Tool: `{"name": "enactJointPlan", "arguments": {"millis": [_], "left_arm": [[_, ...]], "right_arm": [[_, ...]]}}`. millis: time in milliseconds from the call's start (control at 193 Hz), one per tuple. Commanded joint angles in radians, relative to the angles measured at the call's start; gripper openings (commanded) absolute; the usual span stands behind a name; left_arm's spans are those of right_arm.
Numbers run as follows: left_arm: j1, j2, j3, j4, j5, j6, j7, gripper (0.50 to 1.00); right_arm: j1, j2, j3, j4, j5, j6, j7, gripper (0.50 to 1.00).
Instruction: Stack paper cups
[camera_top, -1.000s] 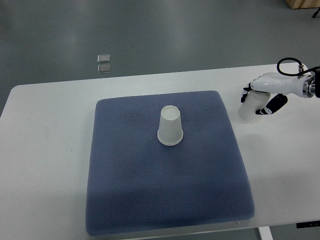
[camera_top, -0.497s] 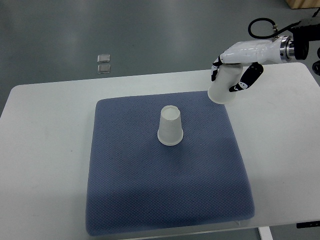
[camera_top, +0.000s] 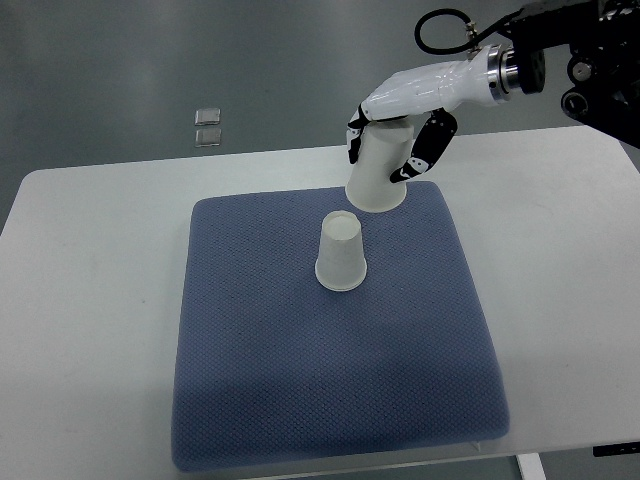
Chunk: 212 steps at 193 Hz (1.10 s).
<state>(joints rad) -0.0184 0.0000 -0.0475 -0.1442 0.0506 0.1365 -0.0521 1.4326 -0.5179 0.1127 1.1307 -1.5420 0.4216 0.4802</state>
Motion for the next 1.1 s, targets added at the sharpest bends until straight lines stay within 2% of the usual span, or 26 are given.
{"name": "enactJointPlan", "arguments": {"millis": [0,420,782,839,855,860,865,870,876,881,886,907,1093], "left_arm": [[0.0,0.0,0.0,0.0,0.0,0.0,0.0,1.0],[0.0,0.0,0.0,0.0,0.0,0.0,0.001,1.0],[0.0,0.0,0.0,0.0,0.0,0.0,0.0,1.0],[0.0,0.0,0.0,0.0,0.0,0.0,0.001,1.0],[0.0,0.0,0.0,0.0,0.0,0.0,0.0,1.0],[0.0,0.0,0.0,0.0,0.0,0.0,0.0,1.0],[0.0,0.0,0.0,0.0,0.0,0.0,0.0,1.0],[0.0,0.0,0.0,0.0,0.0,0.0,0.0,1.0],[0.0,0.0,0.0,0.0,0.0,0.0,0.001,1.0],[0.0,0.0,0.0,0.0,0.0,0.0,0.001,1.0],[0.0,0.0,0.0,0.0,0.0,0.0,0.0,1.0],[0.0,0.0,0.0,0.0,0.0,0.0,0.0,1.0],[0.0,0.0,0.0,0.0,0.0,0.0,0.0,1.0]], "right_arm": [[-0.004,0.033,-0.005,-0.008,-0.001,-0.001,-0.003,0.648],[-0.057,0.091,-0.008,-0.055,-0.015,-0.023,-0.015,0.648],[-0.08,0.098,-0.01,-0.074,-0.023,-0.044,-0.017,0.656],[-0.084,0.098,-0.01,-0.075,-0.023,-0.049,-0.017,0.717],[-0.084,0.099,-0.01,-0.077,-0.023,-0.05,-0.017,0.768],[-0.084,0.099,-0.01,-0.077,-0.023,-0.05,-0.017,0.768],[-0.084,0.098,-0.008,-0.077,-0.023,-0.052,-0.017,0.799],[-0.084,0.098,-0.008,-0.077,-0.023,-0.052,-0.017,0.799],[-0.086,0.099,-0.008,-0.077,-0.023,-0.052,-0.015,0.829],[-0.086,0.099,-0.008,-0.077,-0.023,-0.052,-0.015,0.829],[-0.086,0.099,-0.008,-0.077,-0.021,-0.052,-0.015,0.864],[-0.087,0.098,-0.008,-0.077,-0.02,-0.052,-0.015,0.905],[-0.089,0.098,-0.007,-0.075,-0.013,-0.052,-0.015,0.911]]}}
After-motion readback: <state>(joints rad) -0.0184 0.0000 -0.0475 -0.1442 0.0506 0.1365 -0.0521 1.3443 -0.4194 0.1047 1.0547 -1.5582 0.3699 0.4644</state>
